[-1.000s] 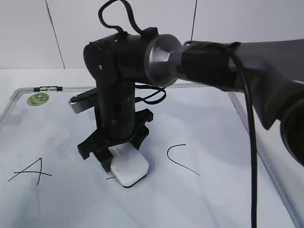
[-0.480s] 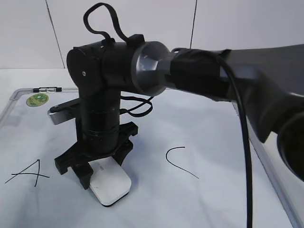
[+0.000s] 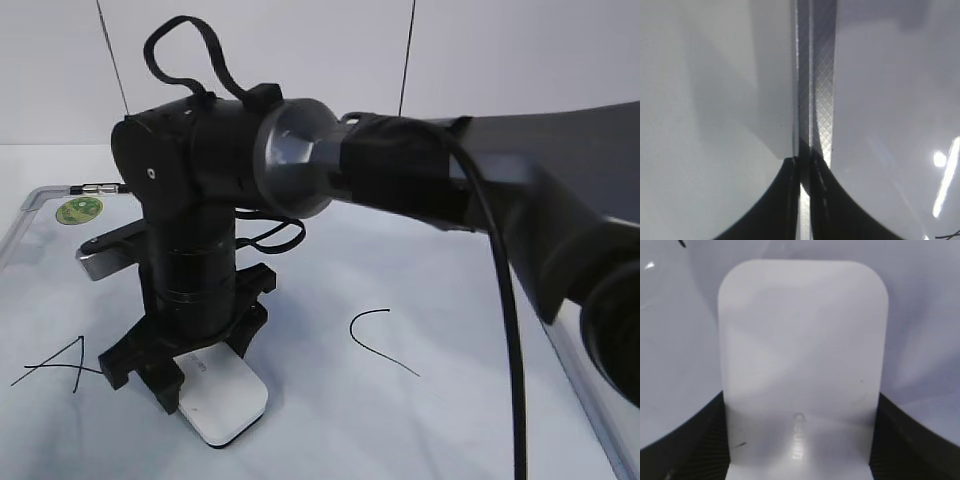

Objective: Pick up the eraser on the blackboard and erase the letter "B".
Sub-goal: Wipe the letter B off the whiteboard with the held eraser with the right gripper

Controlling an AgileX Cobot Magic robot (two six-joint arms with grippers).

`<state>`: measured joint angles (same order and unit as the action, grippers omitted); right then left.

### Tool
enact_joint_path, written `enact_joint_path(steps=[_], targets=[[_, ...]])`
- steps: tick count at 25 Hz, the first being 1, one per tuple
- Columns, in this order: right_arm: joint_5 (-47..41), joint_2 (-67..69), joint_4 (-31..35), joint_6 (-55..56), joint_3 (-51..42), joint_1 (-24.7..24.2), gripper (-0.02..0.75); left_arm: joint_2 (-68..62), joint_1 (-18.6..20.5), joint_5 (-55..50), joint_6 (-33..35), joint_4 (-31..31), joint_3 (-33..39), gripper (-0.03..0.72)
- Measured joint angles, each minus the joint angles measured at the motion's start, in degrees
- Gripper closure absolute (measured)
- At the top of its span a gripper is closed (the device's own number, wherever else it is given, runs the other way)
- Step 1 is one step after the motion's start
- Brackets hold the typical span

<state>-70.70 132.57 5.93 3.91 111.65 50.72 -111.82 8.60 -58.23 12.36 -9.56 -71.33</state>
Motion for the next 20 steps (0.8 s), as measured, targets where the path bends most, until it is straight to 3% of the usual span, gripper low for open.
enact_joint_path(steps=[20], targets=[[-1.52, 1.6, -1.62, 0.67, 3.13, -1.8, 0.215, 0.0, 0.0, 0.0, 0.0, 0.0, 0.0, 0.671]])
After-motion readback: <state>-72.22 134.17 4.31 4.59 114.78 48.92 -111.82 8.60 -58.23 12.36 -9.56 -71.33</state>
